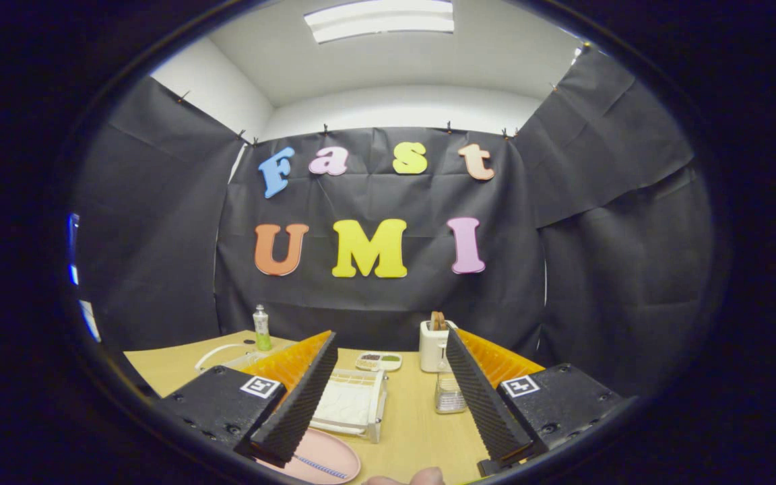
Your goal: Take the plate from the dish rack, then take the spoon from the basket and place it into the plate.
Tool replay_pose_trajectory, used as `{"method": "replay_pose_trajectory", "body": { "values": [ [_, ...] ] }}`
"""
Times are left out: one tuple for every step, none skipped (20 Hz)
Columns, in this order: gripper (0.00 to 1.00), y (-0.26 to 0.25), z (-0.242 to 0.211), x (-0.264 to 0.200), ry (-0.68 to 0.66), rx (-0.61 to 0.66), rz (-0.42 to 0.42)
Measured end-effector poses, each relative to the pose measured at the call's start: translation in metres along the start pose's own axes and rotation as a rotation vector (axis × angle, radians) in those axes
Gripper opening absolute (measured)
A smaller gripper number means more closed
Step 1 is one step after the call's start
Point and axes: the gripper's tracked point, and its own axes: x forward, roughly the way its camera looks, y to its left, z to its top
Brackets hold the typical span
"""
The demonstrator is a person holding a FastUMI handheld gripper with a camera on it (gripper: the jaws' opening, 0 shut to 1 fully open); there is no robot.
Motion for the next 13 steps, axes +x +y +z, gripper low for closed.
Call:
{"method": "replay_pose_trajectory", "body": {
  "values": [
    [1.0, -0.002, -0.001, 0.001, 0.001, -0.003, -0.004],
    [1.0, -0.003, -0.002, 0.002, 0.006, -0.006, -0.007],
    [1.0, -0.003, -0.004, 0.003, 0.01, -0.006, -0.008],
    [1.0, -0.004, -0.004, 0.004, 0.012, -0.002, -0.009],
    [1.0, -0.005, -0.004, 0.005, 0.013, 0.004, -0.011],
    [1.0, -0.006, -0.004, 0.007, 0.011, 0.009, -0.014],
    [1.0, -0.007, -0.005, 0.008, 0.013, 0.013, -0.016],
    [1.0, -0.008, -0.005, 0.01, 0.016, 0.017, -0.014],
    [1.0, -0.008, -0.005, 0.01, 0.018, 0.019, -0.013],
    [1.0, -0.008, -0.005, 0.011, 0.017, 0.02, -0.015],
    [1.0, -0.009, -0.004, 0.012, 0.013, 0.017, -0.017],
    [1.0, -0.011, -0.004, 0.012, 0.011, 0.012, -0.022],
    [1.0, -0.011, -0.006, 0.013, 0.01, 0.008, -0.023]
  ]
}}
